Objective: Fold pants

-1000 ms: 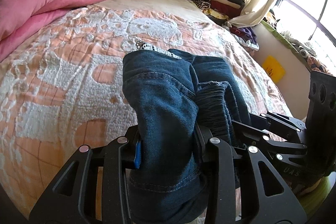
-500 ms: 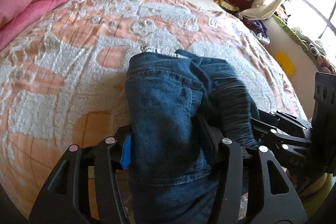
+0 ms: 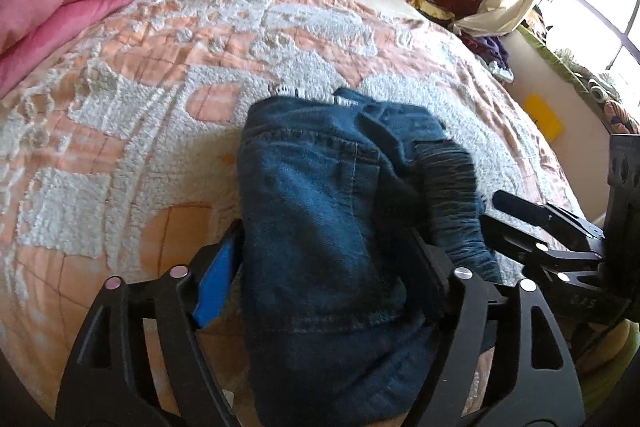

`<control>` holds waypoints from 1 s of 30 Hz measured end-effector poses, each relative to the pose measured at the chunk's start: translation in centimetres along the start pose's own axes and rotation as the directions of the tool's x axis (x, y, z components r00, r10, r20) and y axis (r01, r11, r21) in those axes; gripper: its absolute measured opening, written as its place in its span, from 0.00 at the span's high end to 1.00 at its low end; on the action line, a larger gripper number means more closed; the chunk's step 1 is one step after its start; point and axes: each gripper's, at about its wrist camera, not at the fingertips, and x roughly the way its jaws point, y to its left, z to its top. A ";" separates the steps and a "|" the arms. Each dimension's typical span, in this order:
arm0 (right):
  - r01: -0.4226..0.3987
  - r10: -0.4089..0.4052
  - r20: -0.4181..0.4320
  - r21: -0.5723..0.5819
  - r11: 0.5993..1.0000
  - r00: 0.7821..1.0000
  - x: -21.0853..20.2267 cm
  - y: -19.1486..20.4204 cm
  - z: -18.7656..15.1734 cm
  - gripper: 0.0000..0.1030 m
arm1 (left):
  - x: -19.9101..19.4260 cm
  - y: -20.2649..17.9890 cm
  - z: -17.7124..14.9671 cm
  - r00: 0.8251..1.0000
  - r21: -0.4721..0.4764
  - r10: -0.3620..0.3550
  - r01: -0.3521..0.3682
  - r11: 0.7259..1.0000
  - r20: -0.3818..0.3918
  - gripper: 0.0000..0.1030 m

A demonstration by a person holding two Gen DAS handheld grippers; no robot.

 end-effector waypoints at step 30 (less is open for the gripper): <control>0.108 -0.088 0.184 -0.099 0.989 0.979 -11.8 4.5 -5.3 0.05 | -11.0 -1.3 -6.3 0.990 0.027 0.069 -0.072 0.997 0.125 0.09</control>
